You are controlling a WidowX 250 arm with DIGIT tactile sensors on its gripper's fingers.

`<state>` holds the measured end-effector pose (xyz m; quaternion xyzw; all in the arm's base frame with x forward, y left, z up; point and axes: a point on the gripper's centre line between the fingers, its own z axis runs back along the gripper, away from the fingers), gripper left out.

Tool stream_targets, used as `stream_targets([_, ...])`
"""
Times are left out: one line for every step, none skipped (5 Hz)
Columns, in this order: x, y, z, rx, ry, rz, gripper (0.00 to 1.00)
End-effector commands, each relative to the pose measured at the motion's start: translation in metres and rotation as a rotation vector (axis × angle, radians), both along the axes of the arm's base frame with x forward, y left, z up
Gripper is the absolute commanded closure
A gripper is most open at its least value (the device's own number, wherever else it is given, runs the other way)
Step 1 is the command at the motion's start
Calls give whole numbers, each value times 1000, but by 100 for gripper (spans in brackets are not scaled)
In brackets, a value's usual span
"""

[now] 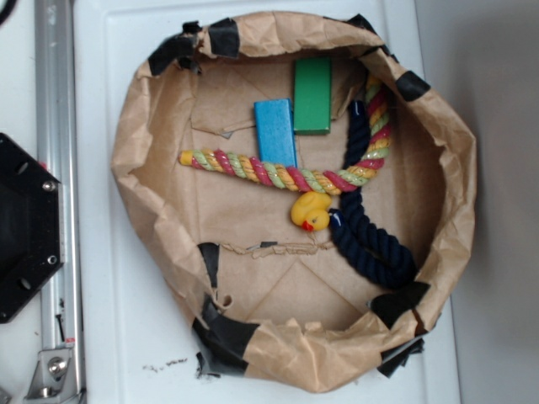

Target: Grab the yellow duck.

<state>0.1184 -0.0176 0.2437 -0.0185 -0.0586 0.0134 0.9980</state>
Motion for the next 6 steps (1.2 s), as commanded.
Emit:
stream_targets([0,0,0,0,0,0,0])
stream_targets([50,18,-23,212,-7,-27,0])
stream_targets([90,23,-35,164,-4,-27,0])
stream_targets([139,36,-77,162,-55,-64,0])
stream_targets([166,56,-122,121,-112,-80,0])
stream_targets([186,47,-154,208,-133,-211,0])
